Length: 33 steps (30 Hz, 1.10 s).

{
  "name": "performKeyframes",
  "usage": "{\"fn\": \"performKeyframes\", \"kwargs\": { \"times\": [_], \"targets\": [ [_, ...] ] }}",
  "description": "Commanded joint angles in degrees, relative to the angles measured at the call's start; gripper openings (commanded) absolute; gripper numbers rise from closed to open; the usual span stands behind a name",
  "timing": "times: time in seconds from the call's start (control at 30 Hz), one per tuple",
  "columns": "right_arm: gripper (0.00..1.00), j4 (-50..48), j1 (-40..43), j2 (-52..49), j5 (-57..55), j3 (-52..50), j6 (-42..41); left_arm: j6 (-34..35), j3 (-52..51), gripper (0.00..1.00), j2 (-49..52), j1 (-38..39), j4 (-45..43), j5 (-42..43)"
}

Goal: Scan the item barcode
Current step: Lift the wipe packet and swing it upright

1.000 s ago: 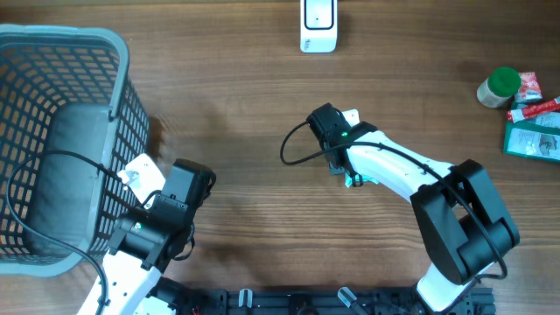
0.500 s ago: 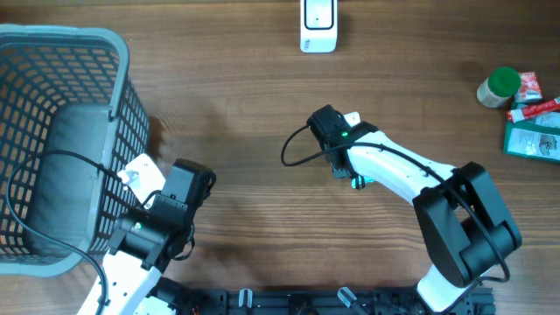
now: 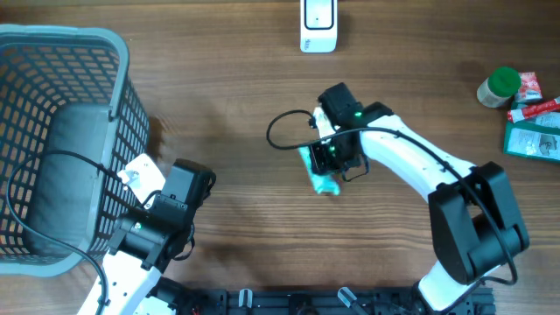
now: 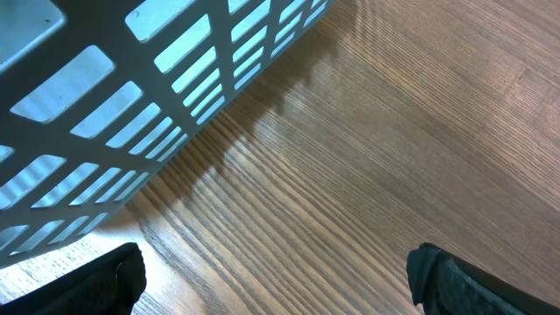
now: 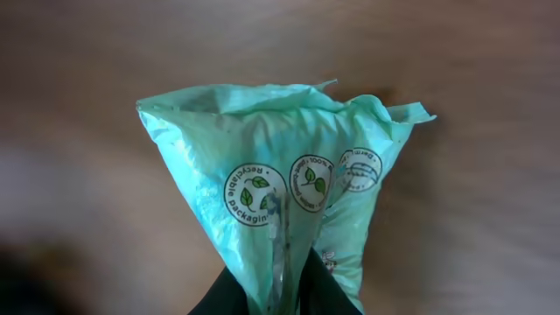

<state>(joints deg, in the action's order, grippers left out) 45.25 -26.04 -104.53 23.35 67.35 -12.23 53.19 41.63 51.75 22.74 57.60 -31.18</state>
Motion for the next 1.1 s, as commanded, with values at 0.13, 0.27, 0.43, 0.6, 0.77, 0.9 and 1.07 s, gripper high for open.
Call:
{"fn": "performKeyframes", "kwargs": {
  "times": [0.13, 0.27, 0.43, 0.6, 0.77, 0.9, 1.07],
  "targets": [
    [0.04, 5.22, 3.67, 2.12, 39.34, 0.83, 4.35, -0.46, -0.17, 1.0, -0.35, -0.2, 0.02, -0.15],
    [0.04, 4.66, 3.56, 2.12, 47.74, 0.79, 5.6, -0.46, -0.17, 1.0, -0.35, -0.2, 0.02, -0.15],
    [0.04, 4.24, 3.56, 2.12, 60.46, 0.79, 10.21, -0.46, -0.17, 1.0, -0.35, -0.2, 0.02, -0.15],
    [0.04, 4.33, 3.56, 2.12, 62.2, 0.79, 35.65, -0.46, -0.17, 1.0, -0.35, -0.2, 0.02, -0.15],
    [0.04, 5.2, 3.34, 2.1, 65.48, 0.07, 55.12, -0.46, -0.17, 1.0, -0.35, -0.2, 0.02, -0.15],
    [0.04, 5.35, 3.34, 2.1, 68.61, -0.31, 64.0, -0.46, -0.17, 1.0, -0.35, -0.2, 0.02, -0.15],
    [0.05, 7.37, 3.06, 2.1, 69.68, -0.31, 64.65, -0.46, -0.17, 1.0, -0.35, -0.2, 0.02, -0.15]
  ]
}}
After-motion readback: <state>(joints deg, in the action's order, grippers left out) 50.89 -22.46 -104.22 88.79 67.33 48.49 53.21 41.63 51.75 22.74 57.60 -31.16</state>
